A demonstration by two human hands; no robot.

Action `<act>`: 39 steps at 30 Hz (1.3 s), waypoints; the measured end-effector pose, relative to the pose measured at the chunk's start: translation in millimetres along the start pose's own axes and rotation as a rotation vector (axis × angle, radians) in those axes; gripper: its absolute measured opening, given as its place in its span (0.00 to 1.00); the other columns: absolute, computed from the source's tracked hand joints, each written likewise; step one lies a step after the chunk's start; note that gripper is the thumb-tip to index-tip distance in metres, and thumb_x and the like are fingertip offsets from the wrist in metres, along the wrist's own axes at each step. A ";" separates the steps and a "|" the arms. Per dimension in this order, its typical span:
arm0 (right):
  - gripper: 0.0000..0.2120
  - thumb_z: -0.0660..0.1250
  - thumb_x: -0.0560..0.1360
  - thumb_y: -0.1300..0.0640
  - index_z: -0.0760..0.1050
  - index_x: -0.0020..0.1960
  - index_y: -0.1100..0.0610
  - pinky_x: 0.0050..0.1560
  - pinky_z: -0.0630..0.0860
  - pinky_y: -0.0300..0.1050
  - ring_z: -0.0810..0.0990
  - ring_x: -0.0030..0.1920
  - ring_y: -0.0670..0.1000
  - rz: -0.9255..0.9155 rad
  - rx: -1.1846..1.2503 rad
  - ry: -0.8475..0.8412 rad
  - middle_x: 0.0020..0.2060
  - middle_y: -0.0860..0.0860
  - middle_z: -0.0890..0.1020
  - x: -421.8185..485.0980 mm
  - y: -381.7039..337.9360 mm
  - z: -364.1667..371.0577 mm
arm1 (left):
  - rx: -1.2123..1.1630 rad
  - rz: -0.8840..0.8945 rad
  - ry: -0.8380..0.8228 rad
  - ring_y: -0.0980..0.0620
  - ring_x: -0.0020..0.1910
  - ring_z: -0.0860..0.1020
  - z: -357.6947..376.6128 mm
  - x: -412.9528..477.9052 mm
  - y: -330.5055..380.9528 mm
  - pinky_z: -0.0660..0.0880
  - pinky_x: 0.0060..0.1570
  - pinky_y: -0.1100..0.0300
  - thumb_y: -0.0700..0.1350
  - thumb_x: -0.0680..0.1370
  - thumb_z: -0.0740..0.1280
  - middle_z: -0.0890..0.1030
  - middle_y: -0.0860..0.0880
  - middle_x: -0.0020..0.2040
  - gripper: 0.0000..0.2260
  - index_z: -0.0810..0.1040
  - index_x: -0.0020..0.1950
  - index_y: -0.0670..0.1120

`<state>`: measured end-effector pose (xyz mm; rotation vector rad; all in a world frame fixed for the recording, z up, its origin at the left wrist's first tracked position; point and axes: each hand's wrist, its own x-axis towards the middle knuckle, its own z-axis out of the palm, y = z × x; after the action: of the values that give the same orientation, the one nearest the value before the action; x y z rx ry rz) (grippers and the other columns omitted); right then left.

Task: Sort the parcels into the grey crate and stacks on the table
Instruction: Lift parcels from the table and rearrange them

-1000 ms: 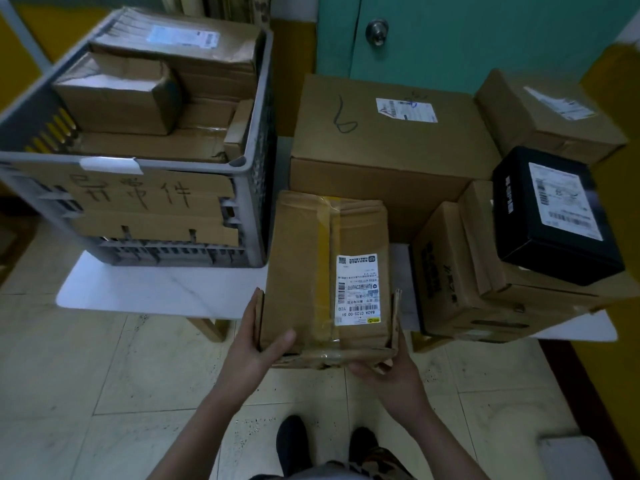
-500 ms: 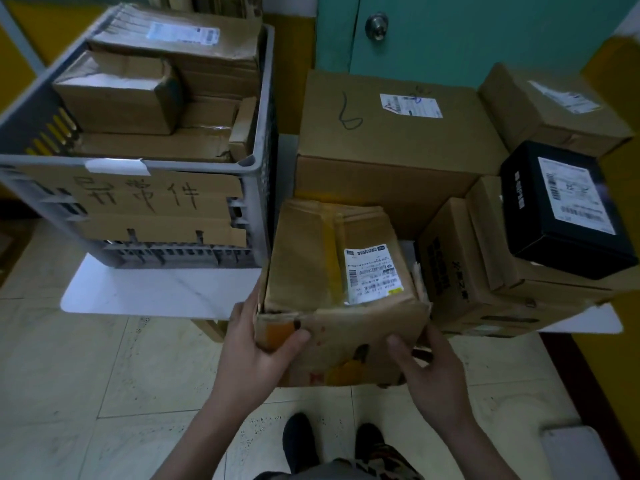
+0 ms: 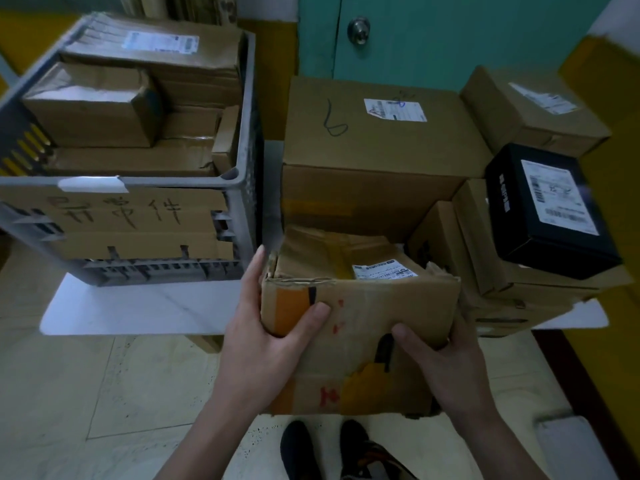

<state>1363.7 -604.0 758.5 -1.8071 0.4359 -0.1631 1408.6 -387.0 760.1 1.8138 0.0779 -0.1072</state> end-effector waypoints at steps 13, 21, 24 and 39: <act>0.33 0.75 0.58 0.42 0.64 0.58 0.31 0.39 0.72 0.23 0.76 0.46 0.27 0.022 0.060 -0.062 0.53 0.36 0.76 31.6 -6.2 -16.3 | 0.117 0.031 0.020 0.70 0.51 0.79 13.2 20.3 25.2 0.75 0.43 0.70 0.74 0.62 0.66 0.78 0.72 0.51 0.40 0.59 0.72 0.72; 0.59 0.71 0.49 0.20 0.57 0.76 0.37 0.53 0.76 0.40 0.75 0.61 0.42 0.062 0.001 -0.167 0.65 0.41 0.73 36.4 16.9 -43.9 | 0.045 -0.077 0.020 0.59 0.48 0.82 26.8 5.7 25.7 0.79 0.42 0.66 0.80 0.55 0.68 0.82 0.60 0.50 0.39 0.73 0.57 0.58; 0.57 0.69 0.51 0.20 0.54 0.76 0.36 0.51 0.72 0.34 0.73 0.57 0.34 0.036 -0.042 -0.201 0.65 0.39 0.70 44.3 11.5 -46.4 | 0.051 -0.101 0.024 0.59 0.48 0.82 29.2 8.5 28.9 0.78 0.42 0.61 0.80 0.54 0.68 0.82 0.61 0.49 0.40 0.73 0.57 0.58; 0.43 0.74 0.58 0.28 0.50 0.63 0.18 0.70 0.69 0.58 0.61 0.73 0.45 -0.208 -0.127 -0.267 0.73 0.36 0.58 53.4 5.1 -53.6 | 0.121 -0.062 0.217 0.62 0.48 0.81 46.6 -5.5 24.0 0.78 0.44 0.60 0.73 0.62 0.67 0.81 0.63 0.50 0.28 0.73 0.57 0.60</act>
<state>1393.9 -673.4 762.6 -1.9653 0.0694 -0.0368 1404.3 -438.0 772.5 1.9397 0.2867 0.0418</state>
